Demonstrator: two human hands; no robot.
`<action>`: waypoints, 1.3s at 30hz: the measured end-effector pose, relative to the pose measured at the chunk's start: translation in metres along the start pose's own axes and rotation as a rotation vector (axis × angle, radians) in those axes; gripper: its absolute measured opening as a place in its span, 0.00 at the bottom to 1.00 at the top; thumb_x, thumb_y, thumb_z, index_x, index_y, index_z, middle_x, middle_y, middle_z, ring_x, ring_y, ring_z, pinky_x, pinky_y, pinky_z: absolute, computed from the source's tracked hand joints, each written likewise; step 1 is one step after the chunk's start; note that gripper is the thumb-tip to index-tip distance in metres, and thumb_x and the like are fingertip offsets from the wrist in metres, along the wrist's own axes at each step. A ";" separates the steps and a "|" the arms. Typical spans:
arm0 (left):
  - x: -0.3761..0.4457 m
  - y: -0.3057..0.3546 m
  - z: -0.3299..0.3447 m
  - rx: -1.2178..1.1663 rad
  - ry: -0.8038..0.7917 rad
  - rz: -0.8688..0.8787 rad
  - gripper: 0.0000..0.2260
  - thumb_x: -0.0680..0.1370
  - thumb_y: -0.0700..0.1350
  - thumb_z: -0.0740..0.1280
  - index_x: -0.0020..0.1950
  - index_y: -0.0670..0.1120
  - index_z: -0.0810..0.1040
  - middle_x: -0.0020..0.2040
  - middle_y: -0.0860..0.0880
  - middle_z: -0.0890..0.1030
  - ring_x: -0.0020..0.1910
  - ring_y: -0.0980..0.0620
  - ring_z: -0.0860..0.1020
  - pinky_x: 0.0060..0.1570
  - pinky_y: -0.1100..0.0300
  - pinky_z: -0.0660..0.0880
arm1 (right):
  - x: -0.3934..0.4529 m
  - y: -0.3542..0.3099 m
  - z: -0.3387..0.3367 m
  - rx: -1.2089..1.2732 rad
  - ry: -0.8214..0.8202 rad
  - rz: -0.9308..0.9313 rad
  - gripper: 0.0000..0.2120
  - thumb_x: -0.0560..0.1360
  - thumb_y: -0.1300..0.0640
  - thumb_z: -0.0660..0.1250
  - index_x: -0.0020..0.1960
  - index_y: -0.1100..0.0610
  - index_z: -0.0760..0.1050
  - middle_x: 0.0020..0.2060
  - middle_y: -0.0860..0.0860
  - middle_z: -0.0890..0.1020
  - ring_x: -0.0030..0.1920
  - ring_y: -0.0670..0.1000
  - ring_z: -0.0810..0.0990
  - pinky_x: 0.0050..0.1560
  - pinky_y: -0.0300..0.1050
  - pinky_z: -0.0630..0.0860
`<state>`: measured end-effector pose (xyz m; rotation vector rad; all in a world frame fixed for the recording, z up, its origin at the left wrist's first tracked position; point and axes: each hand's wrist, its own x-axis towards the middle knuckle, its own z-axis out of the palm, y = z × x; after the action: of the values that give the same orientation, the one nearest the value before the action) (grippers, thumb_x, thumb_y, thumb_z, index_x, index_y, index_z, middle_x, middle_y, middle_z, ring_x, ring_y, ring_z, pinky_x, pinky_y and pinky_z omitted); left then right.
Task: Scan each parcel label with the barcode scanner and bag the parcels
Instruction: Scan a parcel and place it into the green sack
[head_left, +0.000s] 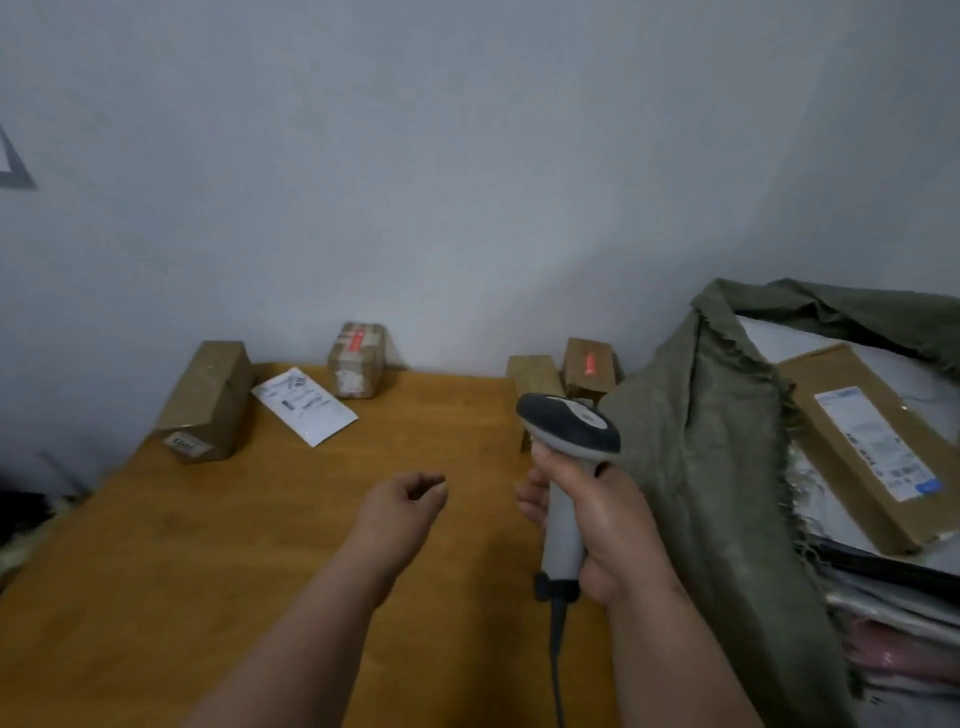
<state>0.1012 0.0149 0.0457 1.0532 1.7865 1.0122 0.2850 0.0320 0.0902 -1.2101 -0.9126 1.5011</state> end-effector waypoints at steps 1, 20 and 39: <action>0.006 -0.006 -0.011 -0.021 0.029 -0.021 0.12 0.82 0.48 0.65 0.64 0.49 0.79 0.54 0.49 0.80 0.54 0.54 0.77 0.47 0.61 0.72 | 0.009 0.003 0.014 -0.005 -0.023 0.008 0.15 0.72 0.54 0.78 0.54 0.59 0.81 0.41 0.56 0.86 0.43 0.56 0.87 0.40 0.44 0.82; 0.172 -0.120 -0.160 0.170 0.122 -0.200 0.22 0.82 0.49 0.65 0.75 0.51 0.68 0.71 0.49 0.72 0.63 0.50 0.75 0.60 0.53 0.75 | 0.153 0.108 0.233 -0.275 -0.179 0.224 0.16 0.73 0.54 0.76 0.58 0.57 0.79 0.46 0.53 0.86 0.44 0.51 0.87 0.40 0.41 0.81; 0.336 -0.197 -0.155 0.981 -0.331 0.024 0.30 0.80 0.62 0.56 0.80 0.61 0.50 0.82 0.54 0.45 0.80 0.45 0.42 0.75 0.38 0.43 | 0.263 0.190 0.287 -0.456 -0.179 0.363 0.09 0.73 0.52 0.76 0.51 0.50 0.80 0.42 0.47 0.86 0.44 0.49 0.86 0.44 0.45 0.82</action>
<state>-0.2012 0.2221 -0.1588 1.6871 1.9847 -0.1208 -0.0475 0.2440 -0.0897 -1.6565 -1.2523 1.7658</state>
